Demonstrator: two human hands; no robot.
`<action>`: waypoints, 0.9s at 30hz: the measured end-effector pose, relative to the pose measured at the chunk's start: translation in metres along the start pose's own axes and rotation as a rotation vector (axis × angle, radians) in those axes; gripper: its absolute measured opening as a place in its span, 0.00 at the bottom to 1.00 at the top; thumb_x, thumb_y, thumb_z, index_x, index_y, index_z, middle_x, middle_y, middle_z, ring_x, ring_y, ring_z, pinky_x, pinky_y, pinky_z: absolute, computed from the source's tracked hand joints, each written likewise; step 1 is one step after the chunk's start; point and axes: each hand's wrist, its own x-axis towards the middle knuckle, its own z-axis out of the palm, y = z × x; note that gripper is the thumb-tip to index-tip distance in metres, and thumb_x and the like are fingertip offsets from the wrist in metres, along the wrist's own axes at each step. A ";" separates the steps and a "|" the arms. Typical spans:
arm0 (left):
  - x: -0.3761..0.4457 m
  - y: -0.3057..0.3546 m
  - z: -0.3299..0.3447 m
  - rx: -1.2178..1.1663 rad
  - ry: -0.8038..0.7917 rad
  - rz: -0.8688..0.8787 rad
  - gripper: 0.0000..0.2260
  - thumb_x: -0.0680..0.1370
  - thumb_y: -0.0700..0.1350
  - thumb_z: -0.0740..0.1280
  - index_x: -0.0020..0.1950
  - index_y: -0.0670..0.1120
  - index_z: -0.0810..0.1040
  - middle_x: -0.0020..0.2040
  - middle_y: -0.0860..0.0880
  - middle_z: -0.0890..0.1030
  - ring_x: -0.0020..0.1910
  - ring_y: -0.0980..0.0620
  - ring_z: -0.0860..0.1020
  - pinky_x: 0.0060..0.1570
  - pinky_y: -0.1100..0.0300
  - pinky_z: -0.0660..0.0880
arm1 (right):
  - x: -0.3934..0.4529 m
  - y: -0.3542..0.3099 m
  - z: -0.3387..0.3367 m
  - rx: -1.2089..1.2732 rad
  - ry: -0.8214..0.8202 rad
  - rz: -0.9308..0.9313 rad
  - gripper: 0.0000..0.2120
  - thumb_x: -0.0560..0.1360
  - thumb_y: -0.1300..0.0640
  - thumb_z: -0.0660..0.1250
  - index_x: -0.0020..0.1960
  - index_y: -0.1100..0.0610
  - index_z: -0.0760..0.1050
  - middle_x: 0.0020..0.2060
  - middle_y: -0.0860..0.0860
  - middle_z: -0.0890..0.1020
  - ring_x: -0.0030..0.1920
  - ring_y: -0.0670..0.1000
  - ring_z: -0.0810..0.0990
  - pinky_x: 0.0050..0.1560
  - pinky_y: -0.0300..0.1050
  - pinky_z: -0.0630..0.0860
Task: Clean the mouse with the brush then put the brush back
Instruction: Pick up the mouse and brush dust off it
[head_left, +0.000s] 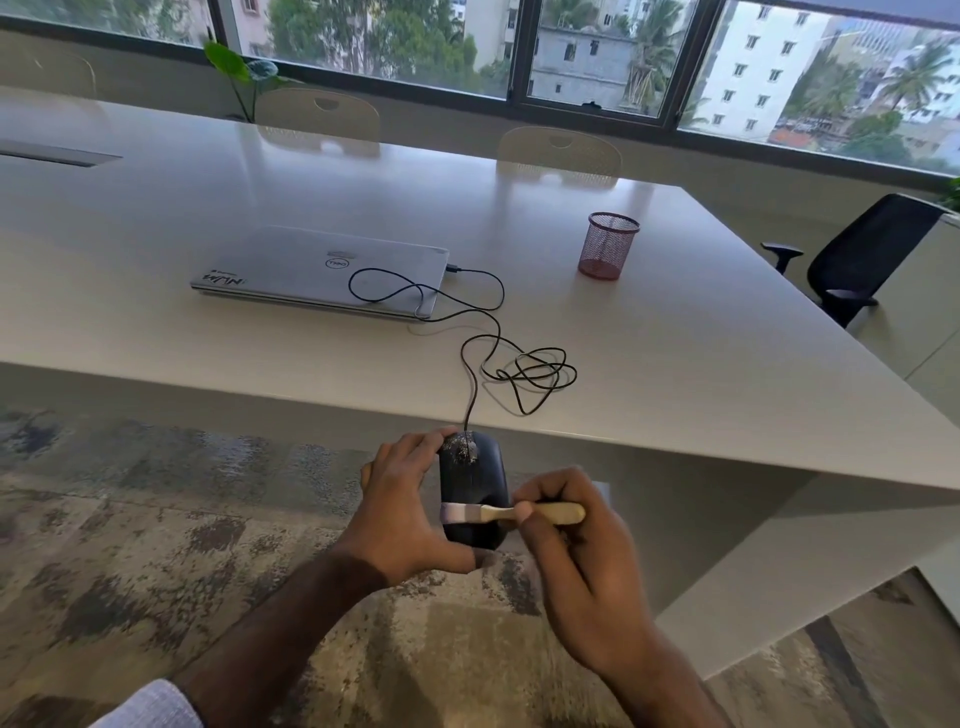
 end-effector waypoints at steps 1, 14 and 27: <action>-0.001 -0.001 -0.001 0.002 -0.002 -0.010 0.57 0.49 0.66 0.78 0.77 0.57 0.64 0.66 0.58 0.69 0.65 0.54 0.65 0.62 0.53 0.65 | 0.001 0.001 -0.004 0.039 0.007 0.017 0.03 0.78 0.53 0.64 0.46 0.46 0.75 0.38 0.45 0.80 0.37 0.45 0.77 0.38 0.38 0.74; 0.000 -0.006 -0.002 -0.013 -0.028 -0.055 0.59 0.48 0.68 0.78 0.78 0.58 0.63 0.69 0.56 0.69 0.68 0.52 0.64 0.65 0.54 0.63 | 0.008 0.016 -0.044 0.101 0.027 0.143 0.06 0.75 0.63 0.63 0.43 0.55 0.76 0.36 0.48 0.79 0.37 0.44 0.80 0.40 0.37 0.79; -0.001 -0.011 -0.002 -0.042 -0.028 -0.058 0.59 0.48 0.67 0.80 0.77 0.58 0.64 0.67 0.57 0.69 0.66 0.52 0.66 0.65 0.52 0.66 | 0.012 0.023 -0.038 -0.033 0.112 0.130 0.11 0.78 0.60 0.64 0.45 0.44 0.76 0.39 0.44 0.81 0.38 0.48 0.80 0.42 0.55 0.82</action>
